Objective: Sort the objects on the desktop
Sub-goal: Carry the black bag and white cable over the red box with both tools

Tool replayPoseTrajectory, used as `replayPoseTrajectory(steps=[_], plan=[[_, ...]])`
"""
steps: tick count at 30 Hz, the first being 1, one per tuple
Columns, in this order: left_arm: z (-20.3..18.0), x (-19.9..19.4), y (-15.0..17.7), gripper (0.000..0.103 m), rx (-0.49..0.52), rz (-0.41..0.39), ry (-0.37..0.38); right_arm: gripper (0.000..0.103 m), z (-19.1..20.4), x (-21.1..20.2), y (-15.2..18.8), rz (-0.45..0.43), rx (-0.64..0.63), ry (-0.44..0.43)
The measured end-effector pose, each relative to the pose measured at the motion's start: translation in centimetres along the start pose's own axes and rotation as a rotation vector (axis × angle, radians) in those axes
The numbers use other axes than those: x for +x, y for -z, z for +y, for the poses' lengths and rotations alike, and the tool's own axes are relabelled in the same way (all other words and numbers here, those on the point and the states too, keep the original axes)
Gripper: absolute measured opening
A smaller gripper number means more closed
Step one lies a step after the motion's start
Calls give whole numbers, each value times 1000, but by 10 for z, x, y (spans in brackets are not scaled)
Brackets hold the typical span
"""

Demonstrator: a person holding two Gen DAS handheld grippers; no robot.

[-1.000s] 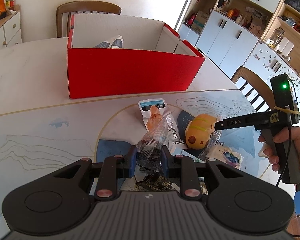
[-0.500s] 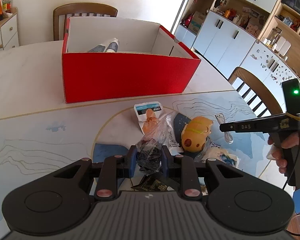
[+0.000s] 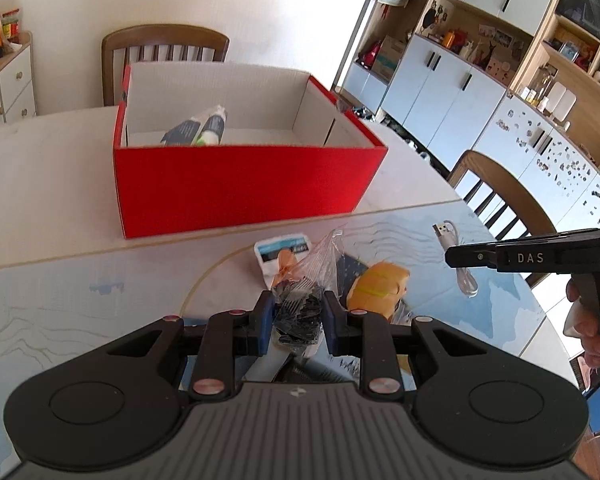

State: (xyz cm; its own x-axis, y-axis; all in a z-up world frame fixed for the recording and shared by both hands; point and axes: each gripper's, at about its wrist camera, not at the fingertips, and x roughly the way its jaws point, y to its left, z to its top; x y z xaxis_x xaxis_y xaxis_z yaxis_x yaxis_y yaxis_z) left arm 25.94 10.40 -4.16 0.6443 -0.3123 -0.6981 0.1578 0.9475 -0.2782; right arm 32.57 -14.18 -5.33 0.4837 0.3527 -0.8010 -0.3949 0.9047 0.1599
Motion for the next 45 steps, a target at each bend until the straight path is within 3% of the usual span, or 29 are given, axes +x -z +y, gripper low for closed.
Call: replayPoseTrajectory(steps=[12, 25, 32, 45], plan=[[-6, -8, -42, 24, 16, -87, 0, 9, 25, -16, -43, -78, -43, -73], [2, 4, -103, 24, 50, -136, -32, 9, 41, -4, -102, -152, -81, -81], [10, 25, -126, 24, 65, -113, -50, 9, 47, 13, -121, -144, -100, -74], [16, 76, -154, 24, 191, -15, -93, 9, 42, 59, -148, -86, -118, -38]])
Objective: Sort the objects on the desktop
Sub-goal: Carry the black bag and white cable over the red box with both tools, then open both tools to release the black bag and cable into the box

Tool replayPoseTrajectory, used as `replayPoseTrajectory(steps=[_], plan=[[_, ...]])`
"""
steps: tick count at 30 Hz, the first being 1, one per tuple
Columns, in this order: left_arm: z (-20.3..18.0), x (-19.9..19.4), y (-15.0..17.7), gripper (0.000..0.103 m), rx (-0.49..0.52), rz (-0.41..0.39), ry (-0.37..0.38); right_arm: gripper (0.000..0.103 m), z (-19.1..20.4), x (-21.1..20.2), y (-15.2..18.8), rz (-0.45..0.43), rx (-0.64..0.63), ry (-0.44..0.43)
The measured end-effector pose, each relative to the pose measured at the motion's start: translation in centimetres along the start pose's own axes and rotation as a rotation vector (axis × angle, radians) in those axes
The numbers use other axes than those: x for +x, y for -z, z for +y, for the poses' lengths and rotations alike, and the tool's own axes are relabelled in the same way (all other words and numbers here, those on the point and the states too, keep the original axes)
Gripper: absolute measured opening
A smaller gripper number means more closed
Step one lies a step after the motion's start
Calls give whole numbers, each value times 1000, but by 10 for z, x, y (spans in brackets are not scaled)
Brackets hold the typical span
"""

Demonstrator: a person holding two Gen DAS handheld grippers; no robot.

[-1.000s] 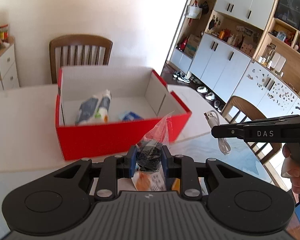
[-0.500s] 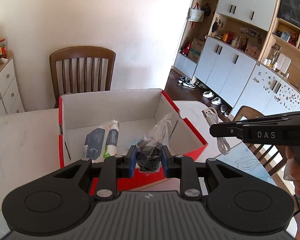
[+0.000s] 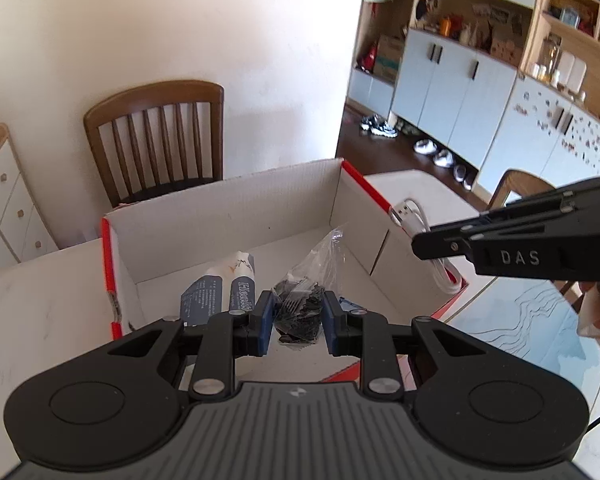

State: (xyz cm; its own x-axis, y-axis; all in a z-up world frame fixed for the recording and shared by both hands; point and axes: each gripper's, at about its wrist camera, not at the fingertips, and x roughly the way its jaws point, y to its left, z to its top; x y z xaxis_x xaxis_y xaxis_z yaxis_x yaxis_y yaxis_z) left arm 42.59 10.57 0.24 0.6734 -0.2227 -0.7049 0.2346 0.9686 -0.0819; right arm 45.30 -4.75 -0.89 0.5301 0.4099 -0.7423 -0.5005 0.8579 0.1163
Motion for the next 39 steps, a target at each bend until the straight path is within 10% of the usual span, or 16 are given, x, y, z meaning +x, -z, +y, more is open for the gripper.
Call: replayPoseTrajectory(steps=[39], plan=[[0, 91, 1, 24, 99, 244, -27, 18, 0, 95, 13, 204, -62, 40]])
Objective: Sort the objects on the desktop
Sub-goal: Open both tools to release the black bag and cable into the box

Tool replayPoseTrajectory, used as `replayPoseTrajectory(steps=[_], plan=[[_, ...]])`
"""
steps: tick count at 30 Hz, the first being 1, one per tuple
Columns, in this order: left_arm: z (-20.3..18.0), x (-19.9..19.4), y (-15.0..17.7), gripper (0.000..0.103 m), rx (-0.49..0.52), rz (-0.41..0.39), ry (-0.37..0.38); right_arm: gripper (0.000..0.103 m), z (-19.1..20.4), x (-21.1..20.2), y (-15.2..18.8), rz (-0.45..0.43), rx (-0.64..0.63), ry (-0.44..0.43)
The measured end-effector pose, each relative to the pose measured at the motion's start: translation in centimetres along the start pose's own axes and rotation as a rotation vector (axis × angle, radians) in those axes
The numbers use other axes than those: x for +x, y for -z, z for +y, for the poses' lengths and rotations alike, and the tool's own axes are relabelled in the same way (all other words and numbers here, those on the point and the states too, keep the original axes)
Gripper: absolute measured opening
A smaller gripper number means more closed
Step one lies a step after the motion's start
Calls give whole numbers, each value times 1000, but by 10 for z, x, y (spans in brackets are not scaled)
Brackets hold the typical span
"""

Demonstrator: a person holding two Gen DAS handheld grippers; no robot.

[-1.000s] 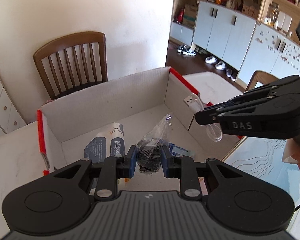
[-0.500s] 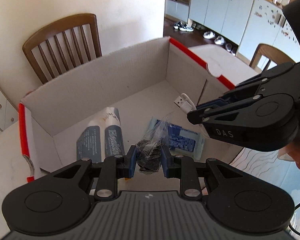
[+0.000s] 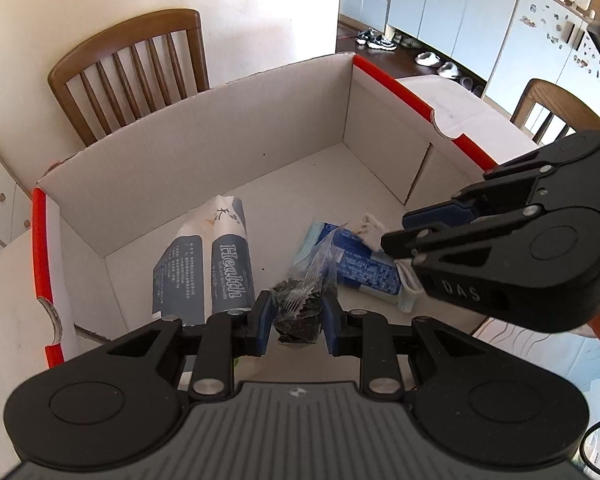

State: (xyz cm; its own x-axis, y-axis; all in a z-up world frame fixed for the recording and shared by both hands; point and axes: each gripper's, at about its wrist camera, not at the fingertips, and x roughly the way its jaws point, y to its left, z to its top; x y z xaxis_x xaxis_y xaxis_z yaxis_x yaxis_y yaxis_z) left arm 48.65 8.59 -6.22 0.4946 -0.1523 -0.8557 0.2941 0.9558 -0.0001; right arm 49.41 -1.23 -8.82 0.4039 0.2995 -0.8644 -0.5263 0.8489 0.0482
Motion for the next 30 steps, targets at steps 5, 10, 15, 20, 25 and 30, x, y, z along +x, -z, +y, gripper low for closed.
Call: replayPoseTrajectory(steps=[5, 10, 15, 20, 25, 30], plan=[[1, -6, 2, 26, -17, -15, -9, 25, 2, -5, 1, -7, -2, -1], [3, -13, 3, 27, -30, -27, -11, 29, -3, -21, 2, -26, 9, -24], [4, -25, 4, 27, -47, -52, -1, 31, -11, -38, 5, -47, 21, -48], [2, -41, 6, 27, -48, -80, 9, 31, -12, -56, 7, -71, 29, -70], [-4, -57, 10, 27, -54, -105, 17, 31, -7, -72, 10, -83, 20, -78], [-9, -75, 15, 27, -84, -127, 31, 31, -2, -88, 16, -99, 13, -90]])
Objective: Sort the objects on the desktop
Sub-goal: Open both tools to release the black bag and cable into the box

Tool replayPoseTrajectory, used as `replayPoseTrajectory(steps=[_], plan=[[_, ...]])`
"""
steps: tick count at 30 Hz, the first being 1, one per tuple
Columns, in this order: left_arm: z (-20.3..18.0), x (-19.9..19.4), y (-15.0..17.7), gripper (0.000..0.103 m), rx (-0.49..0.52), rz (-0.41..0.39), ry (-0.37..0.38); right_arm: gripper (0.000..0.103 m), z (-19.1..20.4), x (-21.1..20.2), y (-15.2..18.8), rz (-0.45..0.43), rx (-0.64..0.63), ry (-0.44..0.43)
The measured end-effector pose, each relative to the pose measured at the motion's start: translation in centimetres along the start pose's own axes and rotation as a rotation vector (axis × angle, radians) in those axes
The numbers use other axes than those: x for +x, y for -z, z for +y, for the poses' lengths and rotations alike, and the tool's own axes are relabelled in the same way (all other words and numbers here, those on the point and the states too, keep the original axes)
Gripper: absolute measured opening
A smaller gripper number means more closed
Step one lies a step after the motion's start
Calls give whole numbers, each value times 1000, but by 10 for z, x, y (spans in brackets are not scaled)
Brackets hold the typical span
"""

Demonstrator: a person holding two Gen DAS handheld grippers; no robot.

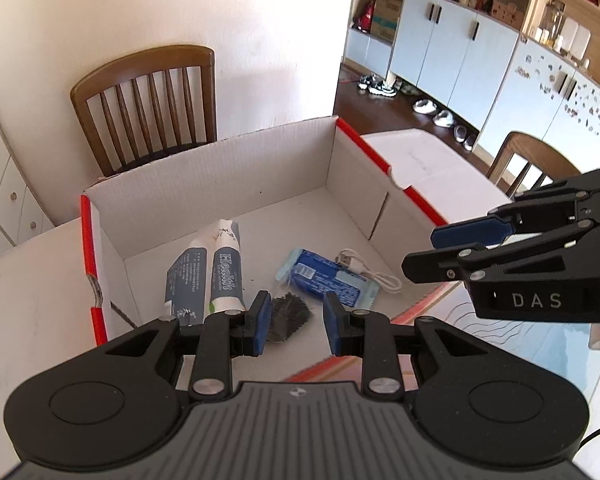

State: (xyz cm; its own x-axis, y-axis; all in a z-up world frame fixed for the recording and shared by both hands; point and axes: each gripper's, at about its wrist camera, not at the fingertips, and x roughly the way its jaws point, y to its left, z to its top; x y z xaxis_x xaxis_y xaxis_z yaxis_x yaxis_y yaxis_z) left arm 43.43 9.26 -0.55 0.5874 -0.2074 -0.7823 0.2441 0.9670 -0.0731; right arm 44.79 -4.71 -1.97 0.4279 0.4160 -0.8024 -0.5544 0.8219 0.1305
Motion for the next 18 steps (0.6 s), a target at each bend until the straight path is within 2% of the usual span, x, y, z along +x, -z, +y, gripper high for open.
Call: replayPoseTrajectory(steps=[4, 5, 8, 13, 18], plan=[[-3, -14, 5, 29, -18, -16, 0, 31, 3, -12, 6, -9, -3, -9], [-3, -17, 6, 34, -20, -20, -3, 32, 4, -15, 8, -10, -3, -12], [-8, -30, 13, 78, -10, -59, -28, 33, 5, -22, 15, -9, 5, -18], [-16, -49, 22, 79, -3, -96, -18, 33, 8, -34, 28, -16, 7, -23], [-23, -63, 31, 79, -8, -114, -10, 38, 7, -48, 40, -28, 15, -32]])
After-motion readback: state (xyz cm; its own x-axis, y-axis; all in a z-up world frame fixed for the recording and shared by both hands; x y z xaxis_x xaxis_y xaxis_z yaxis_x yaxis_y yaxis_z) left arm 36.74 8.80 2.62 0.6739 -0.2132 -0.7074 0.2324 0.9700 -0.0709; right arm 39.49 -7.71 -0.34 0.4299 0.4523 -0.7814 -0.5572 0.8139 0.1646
